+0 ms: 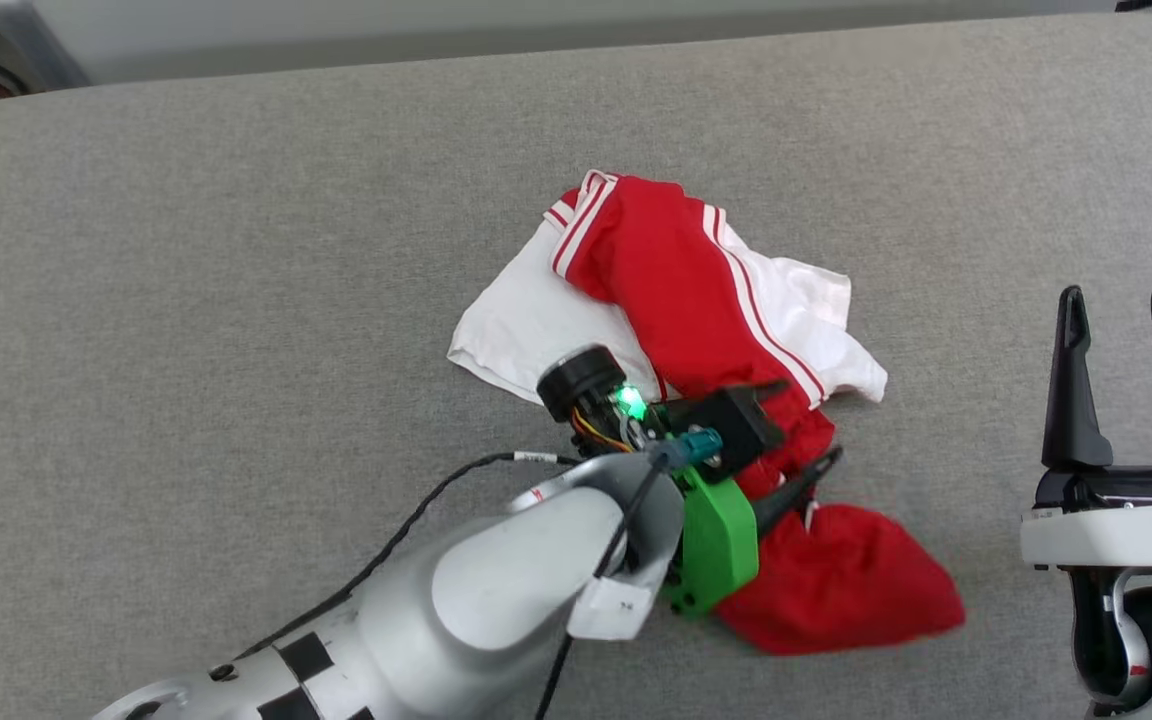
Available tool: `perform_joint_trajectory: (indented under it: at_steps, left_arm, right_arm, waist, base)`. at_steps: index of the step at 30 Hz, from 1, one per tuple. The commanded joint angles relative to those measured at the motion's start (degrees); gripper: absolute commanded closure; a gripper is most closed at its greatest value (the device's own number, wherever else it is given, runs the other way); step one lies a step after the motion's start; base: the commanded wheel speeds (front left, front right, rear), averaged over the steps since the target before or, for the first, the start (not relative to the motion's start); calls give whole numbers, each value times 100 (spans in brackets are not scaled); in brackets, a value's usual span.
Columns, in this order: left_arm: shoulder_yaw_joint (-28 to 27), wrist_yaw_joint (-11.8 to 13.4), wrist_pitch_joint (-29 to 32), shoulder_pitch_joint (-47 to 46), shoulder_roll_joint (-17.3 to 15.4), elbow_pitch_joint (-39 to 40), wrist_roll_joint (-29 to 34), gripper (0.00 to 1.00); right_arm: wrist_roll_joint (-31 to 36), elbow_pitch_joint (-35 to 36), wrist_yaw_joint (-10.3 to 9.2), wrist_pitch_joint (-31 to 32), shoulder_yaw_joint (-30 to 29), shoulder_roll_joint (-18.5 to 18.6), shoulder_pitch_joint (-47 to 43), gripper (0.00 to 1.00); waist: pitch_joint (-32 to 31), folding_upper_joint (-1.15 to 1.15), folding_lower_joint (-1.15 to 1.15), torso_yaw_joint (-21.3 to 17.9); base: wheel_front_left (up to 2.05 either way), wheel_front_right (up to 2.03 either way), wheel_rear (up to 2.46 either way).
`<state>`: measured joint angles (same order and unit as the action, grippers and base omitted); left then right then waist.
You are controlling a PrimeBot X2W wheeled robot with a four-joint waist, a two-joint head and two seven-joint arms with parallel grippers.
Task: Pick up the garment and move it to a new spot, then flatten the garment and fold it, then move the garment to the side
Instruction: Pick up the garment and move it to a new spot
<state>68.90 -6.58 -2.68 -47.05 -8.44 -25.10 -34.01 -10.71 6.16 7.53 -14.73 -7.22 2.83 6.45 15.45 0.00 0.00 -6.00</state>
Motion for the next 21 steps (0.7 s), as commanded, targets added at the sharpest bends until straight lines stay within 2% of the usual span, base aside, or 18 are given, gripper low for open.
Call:
perform_joint_trajectory:
  at_steps: [1,5,9,15,21]
  left_arm:
    - [-145,99,-259,-83,31,-17,-3,0]
    - [-505,404,-843,-96,-83,7,17,0]
    - [-948,841,-1137,21,-327,183,59,0]
    - [-1918,1543,-1228,568,-793,730,215,0]
    - [-3123,1990,-1231,1683,-1053,1495,601,0]
  right_arm:
    - [68,-14,-4,-27,10,5,-88,0]
    - [111,12,-4,-27,46,5,-195,0]
    - [147,16,-4,-27,61,5,-267,0]
    - [185,58,-4,-27,65,5,-344,0]
    - [215,9,-4,-27,93,5,-423,0]
  waist:
    - [-191,0,0,151]
    - [-342,0,0,282]
    - [-452,0,0,401]
    - [-590,0,0,540]
    - [-750,0,0,627]
  base:
    - [0,0,0]
    - [0,0,0]
    - [0,0,0]
    - [0,0,0]
    - [0,0,0]
